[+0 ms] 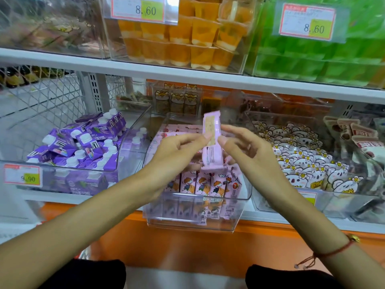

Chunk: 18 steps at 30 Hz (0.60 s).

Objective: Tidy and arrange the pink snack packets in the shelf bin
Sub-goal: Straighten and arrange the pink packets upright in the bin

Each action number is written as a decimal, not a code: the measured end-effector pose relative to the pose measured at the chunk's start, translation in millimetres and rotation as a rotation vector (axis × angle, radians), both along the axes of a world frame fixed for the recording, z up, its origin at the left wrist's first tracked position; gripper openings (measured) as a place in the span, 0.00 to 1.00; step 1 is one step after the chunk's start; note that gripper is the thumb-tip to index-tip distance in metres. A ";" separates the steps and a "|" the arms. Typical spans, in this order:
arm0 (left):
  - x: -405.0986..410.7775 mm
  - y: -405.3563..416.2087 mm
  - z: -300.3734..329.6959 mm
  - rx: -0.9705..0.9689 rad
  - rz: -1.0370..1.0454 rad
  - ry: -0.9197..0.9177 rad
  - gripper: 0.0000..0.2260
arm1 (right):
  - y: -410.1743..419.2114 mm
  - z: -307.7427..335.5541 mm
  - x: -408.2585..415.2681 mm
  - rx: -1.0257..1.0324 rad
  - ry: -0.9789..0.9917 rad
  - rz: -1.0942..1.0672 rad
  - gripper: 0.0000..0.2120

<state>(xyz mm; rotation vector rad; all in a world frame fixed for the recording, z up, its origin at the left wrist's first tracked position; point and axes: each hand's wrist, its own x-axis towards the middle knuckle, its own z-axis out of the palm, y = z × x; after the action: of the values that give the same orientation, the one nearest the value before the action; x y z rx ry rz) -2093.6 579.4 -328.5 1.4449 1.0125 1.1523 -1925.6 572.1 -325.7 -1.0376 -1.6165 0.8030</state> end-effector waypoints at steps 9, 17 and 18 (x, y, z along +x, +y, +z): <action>5.8 0.6 -1.2 -0.273 -0.045 -0.169 0.13 | 4.2 -3.6 -0.7 -0.146 -0.022 -0.031 0.13; 3.2 7.4 -6.0 -0.091 0.017 -0.212 0.11 | 0.2 -6.8 -4.3 0.068 -0.123 -0.084 0.18; 2.0 9.2 -4.8 -0.088 0.034 -0.184 0.10 | 0.6 -6.6 -1.7 0.157 -0.169 -0.135 0.18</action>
<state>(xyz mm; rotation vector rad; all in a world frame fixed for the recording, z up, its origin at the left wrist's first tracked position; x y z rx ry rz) -2091.6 588.6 -333.3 1.2329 0.9496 1.2262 -1927.3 572.6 -332.2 -1.1119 -1.7015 0.5010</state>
